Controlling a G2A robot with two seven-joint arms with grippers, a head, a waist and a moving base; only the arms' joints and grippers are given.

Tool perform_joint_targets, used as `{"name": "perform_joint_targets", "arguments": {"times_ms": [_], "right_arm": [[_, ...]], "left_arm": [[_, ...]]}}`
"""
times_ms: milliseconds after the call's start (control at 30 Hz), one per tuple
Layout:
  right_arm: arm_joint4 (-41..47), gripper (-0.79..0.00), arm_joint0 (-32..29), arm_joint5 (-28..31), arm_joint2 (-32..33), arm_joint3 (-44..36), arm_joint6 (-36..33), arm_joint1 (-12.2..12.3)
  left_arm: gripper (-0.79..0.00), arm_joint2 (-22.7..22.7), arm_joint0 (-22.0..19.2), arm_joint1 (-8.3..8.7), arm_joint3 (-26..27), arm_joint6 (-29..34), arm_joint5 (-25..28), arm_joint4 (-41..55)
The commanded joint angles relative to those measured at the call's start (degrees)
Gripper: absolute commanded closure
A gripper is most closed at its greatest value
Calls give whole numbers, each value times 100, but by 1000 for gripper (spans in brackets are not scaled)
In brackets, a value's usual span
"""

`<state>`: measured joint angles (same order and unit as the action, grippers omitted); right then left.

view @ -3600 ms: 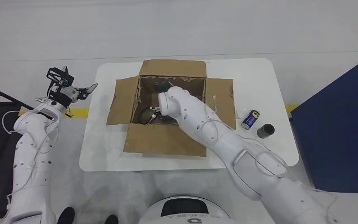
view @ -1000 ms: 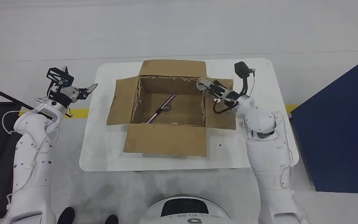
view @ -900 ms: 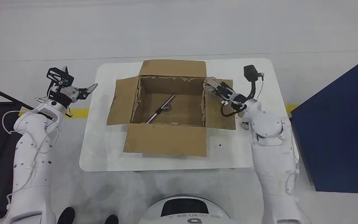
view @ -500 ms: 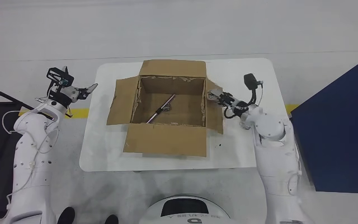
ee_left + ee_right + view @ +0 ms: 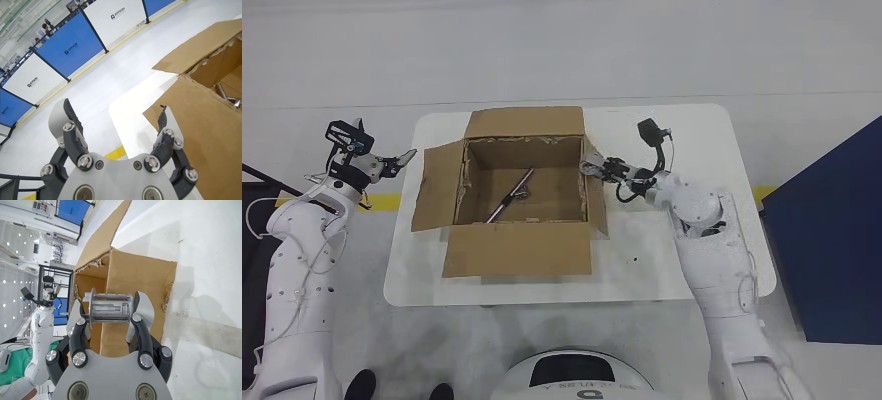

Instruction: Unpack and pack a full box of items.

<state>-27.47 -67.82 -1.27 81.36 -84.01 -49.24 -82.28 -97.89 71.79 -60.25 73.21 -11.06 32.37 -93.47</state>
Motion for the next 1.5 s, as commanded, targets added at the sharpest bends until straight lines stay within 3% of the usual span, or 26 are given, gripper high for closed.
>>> {"name": "perform_joint_targets", "arguments": {"times_ms": [0, 133, 267, 300, 500, 867, 1300, 1467], "right_arm": [[-46, 0, 9, -40, 2, -23, 137, 13], [-184, 0, -400, -392, 418, -479, 724, 83], [-657, 0, -978, -1333, 839, -1082, 1480, 134], [-945, 0, -1072, -1910, 913, -1119, 1746, 137], [-1623, 0, -1145, -3234, 781, -1279, 1966, 136], [-1791, 0, -1083, -3153, 645, -1115, 2011, 139], [-3411, 0, 256, -4590, -493, 678, 2258, 21], [-3617, 0, 594, -4805, -650, 1229, 1978, -14]], "left_arm": [[-785, 0, 0, 0, 0, 0, 0, 0], [-785, 0, 0, 0, 0, 0, 0, 0], [-785, 0, 0, 0, 0, 0, 0, 0], [-785, 0, 0, 0, 0, 0, 0, 0], [-785, 0, 0, 0, 0, 0, 0, 0], [-785, 0, 0, 0, 0, 0, 0, 0], [-785, 0, 0, 0, 0, 0, 0, 0], [-785, 0, 0, 0, 0, 0, 0, 0]]}}
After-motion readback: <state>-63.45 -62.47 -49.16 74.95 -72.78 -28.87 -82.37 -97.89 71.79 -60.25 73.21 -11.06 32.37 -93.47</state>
